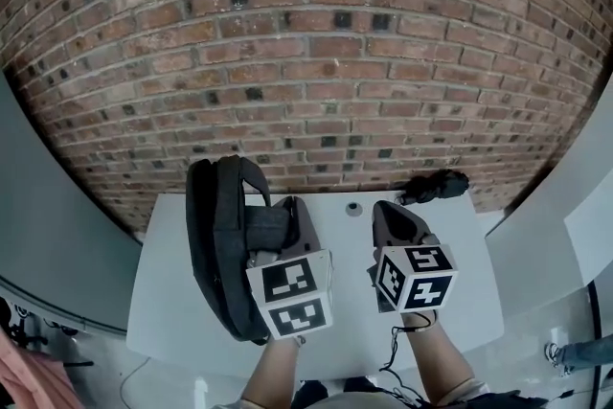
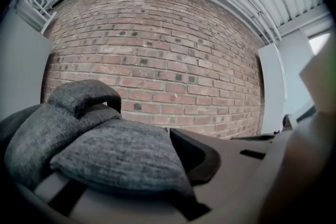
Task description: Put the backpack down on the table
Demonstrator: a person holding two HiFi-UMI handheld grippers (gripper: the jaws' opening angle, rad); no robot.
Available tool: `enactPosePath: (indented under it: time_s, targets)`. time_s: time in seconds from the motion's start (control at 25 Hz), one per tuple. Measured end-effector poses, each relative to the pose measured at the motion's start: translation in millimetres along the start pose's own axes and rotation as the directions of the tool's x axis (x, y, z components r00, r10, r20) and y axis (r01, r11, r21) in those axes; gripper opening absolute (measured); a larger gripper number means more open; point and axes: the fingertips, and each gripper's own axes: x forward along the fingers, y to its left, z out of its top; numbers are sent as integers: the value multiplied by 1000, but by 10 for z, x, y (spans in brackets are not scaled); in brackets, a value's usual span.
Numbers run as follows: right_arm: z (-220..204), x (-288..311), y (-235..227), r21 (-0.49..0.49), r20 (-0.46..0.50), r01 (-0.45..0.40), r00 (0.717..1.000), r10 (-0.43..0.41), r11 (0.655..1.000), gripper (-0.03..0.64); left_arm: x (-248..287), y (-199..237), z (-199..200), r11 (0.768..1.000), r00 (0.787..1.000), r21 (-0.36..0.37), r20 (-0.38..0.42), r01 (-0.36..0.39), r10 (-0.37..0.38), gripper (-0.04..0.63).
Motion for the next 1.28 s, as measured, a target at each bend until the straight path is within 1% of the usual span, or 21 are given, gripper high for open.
enactPosePath:
  time_s: [0.16,0.4,0.56,0.92,1.08,1.16,1.28]
  targets:
    - [-141,-209,-280,8,-24,19,1000,-19,1000,31,1,-327,-201,1000,999,-24,-32,17,-17,20]
    - [-418,-436,-626,27,-62,23,998,-21,999,31,63,-755,-572,1000,996,-16,-88,23,-25,20]
    - [-532,-488,-804,45,-73,14,997,-11,999,31,91,-938,-731,1000,993,-20,-113,18,-20,20]
    - [-758,-484,-1089,60,-105,-2,994,8,998,31,223,-1233,-958,999,991,-49,-136,8,-15,20]
    - [-853,-493,-1259,65,-120,6,993,2,998,31,306,-1443,-1144,999,985,-47,-171,20,-28,20]
    - [-920,-510,-1351,68,-132,12,991,-3,998,31,342,-1566,-1244,998,981,-59,-191,33,-44,20]
    - [-1045,-566,-1504,81,-153,28,988,-15,996,31,366,-1744,-1412,997,971,-65,-229,51,-65,20]
